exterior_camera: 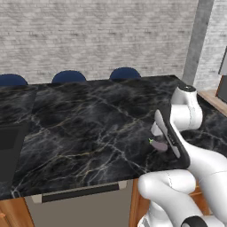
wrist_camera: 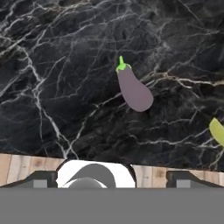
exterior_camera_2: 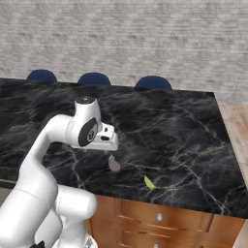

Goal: Place the eggplant and lemon wedge inside the fridge drawer. Close the drawer after placing the vegetables.

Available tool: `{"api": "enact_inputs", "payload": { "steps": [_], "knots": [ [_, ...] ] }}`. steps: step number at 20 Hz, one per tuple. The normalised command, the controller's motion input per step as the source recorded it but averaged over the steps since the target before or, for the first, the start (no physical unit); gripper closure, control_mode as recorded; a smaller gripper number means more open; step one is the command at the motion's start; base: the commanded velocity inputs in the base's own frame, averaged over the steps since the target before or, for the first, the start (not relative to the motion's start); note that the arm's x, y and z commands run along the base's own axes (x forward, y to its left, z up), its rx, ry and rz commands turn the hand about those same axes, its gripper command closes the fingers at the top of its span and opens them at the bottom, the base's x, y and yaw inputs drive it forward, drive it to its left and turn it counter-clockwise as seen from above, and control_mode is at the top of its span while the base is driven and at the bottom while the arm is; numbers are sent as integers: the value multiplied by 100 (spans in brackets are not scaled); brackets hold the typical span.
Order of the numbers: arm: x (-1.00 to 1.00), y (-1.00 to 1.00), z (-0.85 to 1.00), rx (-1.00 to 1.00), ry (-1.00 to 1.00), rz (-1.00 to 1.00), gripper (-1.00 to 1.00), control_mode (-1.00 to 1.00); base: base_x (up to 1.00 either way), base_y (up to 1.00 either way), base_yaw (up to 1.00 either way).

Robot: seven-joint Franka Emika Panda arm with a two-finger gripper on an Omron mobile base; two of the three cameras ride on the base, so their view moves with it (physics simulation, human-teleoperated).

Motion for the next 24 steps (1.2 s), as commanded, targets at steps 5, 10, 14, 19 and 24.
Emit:
{"api": "enact_inputs", "payload": {
  "steps": [5,10,14,19,24],
  "knots": [
    [20,0,-35,0,1,8,-100,-100,0,0,0],
    [56,-1,-12,0,3,11,-100,-100,0,0,0],
    [35,-4,-2,0,1,13,-100,-100,0,0,0],
    [13,0,-8,0,0,6,-100,-100,0,0,0],
    [2,-2,-30,0,1,1,-100,-100,0,0,0]
  ]
}}
